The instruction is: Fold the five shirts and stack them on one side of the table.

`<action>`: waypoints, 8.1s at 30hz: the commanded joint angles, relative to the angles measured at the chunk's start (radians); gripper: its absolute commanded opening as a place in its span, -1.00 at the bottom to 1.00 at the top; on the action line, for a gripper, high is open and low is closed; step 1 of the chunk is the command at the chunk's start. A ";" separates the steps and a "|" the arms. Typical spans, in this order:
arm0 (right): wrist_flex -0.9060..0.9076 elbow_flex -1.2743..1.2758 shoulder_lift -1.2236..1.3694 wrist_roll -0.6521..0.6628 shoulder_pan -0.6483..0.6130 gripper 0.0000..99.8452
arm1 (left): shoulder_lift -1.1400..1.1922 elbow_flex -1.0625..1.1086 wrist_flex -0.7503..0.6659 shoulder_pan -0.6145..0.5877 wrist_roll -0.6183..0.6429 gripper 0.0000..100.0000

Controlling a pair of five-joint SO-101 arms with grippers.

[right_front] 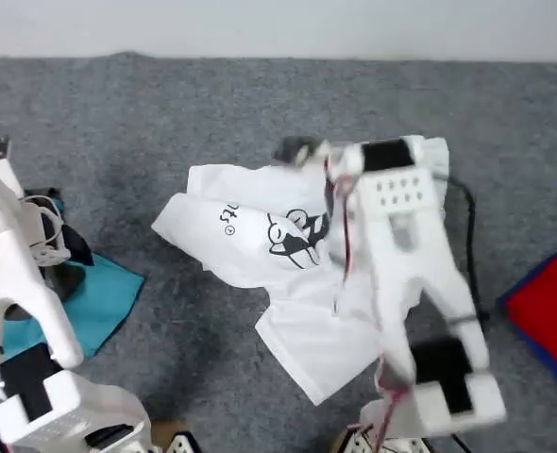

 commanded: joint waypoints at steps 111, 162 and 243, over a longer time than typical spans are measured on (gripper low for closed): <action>-0.179 0.646 -0.357 0.582 0.438 -0.98 | 0.500 -0.054 0.023 0.557 0.218 -0.50; 0.039 0.311 -0.552 0.359 0.231 -0.98 | -0.123 0.449 0.032 0.572 -0.235 -0.98; -0.367 0.525 0.065 -0.242 0.059 -0.39 | -0.698 0.616 0.031 0.568 -0.302 -0.97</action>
